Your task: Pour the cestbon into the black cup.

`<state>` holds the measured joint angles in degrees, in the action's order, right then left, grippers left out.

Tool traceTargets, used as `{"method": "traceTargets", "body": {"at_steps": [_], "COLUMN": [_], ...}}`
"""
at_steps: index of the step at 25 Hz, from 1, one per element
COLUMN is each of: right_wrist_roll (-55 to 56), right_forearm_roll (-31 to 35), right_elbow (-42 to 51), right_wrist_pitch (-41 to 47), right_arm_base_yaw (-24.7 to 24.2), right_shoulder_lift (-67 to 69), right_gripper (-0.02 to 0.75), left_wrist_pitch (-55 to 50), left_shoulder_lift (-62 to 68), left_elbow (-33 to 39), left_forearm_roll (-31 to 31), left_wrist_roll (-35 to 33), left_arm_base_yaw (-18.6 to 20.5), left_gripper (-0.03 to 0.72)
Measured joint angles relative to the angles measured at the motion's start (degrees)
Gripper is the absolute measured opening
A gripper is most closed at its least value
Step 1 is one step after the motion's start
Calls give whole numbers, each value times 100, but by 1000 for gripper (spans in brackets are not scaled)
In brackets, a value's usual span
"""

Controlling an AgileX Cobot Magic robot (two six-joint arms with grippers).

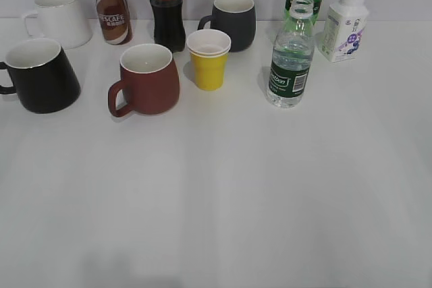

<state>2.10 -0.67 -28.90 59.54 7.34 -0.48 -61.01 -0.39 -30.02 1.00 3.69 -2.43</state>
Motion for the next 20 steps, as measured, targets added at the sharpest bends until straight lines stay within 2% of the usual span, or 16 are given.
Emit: {"method": "traceTargets", "body": {"at_steps": [13,17,20], "right_wrist_roll": [0,0,0], "right_forearm_roll": [0,0,0], "right_elbow": [0,0,0], "right_wrist_pitch": [0,0,0], "right_arm_base_yaw": [0,0,0], "right_shoulder_lift": [0,0,0], "right_gripper": [525,525,525], "left_wrist_pitch": [0,75,1228], "left_shoulder_lift": [0,0,122], "left_elbow": [0,-32,-100], "left_forearm_roll": [0,150,253], "left_wrist_roll": [0,0,0], "left_arm_base_yaw": [0,0,0], "left_gripper": [587,545,508]}}
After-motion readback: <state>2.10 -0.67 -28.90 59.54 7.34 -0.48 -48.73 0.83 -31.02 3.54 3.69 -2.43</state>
